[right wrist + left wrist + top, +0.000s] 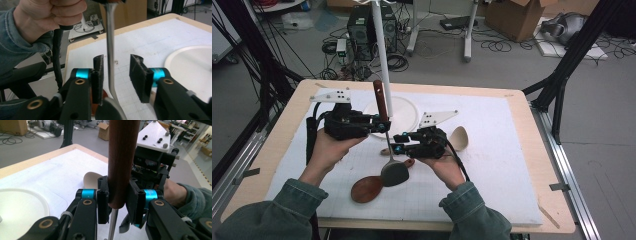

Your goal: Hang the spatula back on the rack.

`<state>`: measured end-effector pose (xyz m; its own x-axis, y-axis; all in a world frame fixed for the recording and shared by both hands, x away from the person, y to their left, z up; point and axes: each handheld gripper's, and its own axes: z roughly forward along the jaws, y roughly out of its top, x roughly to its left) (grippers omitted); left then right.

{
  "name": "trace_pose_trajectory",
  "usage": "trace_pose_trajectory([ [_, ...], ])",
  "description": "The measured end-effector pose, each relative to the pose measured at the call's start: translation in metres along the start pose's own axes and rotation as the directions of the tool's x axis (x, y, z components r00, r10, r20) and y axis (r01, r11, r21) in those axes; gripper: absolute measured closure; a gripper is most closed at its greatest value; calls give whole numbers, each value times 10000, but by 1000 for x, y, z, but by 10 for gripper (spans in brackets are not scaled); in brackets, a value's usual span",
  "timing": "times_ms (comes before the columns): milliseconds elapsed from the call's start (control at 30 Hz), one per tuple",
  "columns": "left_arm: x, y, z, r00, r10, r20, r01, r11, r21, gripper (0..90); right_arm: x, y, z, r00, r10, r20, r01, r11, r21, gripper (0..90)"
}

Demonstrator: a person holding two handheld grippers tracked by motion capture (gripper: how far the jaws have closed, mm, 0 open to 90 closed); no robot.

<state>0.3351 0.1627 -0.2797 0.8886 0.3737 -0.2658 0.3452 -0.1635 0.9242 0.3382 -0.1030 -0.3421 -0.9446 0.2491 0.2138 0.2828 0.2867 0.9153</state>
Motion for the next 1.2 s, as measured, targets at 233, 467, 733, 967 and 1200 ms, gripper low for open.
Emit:
trace_pose_trajectory([
  [233,2,10,-7,9997,233,-44,-234,9996,-144,732,-3,-6,-16,9982,220,551,-229,9996,146,446],
  [467,5,21,-11,9992,396,-61,-396,9992,-11,732,-9,-21,-35,9931,421,1096,-450,9987,239,362],
  [733,9,35,-13,9987,503,-82,-504,9987,-117,732,-10,-27,-56,9890,539,1378,-547,9985,20,346],
  [967,10,45,-13,9981,612,28,-611,9980,-168,733,-11,-36,-69,9826,680,1729,-656,9977,-197,307],
  [1200,14,53,-13,9969,780,91,-779,9969,-96,732,-12,-44,-79,9775,711,1987,-696,9975,-147,281],
])
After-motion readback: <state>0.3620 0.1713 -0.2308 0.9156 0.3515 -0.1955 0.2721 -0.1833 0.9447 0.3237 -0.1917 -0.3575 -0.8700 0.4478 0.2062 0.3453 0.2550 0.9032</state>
